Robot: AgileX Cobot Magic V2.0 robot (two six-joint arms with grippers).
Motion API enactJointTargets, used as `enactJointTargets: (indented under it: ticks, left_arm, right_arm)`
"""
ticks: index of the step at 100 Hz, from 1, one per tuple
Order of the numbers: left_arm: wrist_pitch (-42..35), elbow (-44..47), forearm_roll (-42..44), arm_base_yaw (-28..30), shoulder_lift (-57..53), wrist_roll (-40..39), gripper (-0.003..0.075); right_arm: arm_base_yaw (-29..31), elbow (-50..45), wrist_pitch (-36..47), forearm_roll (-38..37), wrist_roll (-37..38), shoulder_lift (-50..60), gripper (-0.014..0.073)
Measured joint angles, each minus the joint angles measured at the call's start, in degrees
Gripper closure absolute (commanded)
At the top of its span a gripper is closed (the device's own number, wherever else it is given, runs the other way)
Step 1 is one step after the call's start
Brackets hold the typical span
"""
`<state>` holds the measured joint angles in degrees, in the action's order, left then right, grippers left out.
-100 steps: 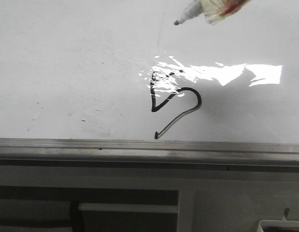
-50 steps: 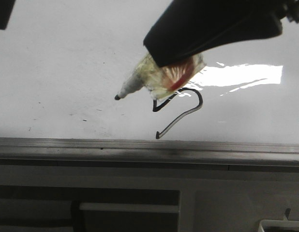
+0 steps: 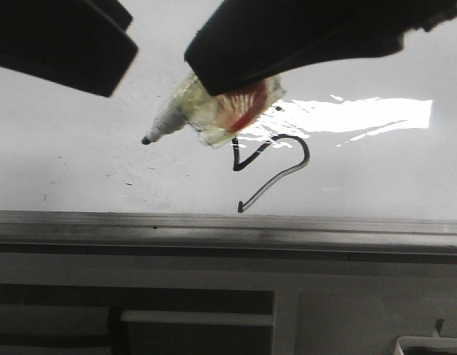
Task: Write number 5 on whiteboard
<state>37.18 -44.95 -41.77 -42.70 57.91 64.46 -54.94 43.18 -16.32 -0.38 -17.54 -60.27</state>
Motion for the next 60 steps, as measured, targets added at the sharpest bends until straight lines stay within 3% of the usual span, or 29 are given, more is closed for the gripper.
enactJointTargets:
  ticks: [47, 60]
  left_arm:
    - [-3.7, -1.6, 0.0, -4.2, 6.9, 0.1, 0.0357]
    - [-3.7, -1.6, 0.0, -4.2, 7.2, 0.1, 0.0452]
  right_arm:
    - [-1.7, 0.0, 0.6, -0.1, -0.7, 0.0, 0.0638]
    - [-1.7, 0.0, 0.6, -0.1, -0.7, 0.0, 0.0638]
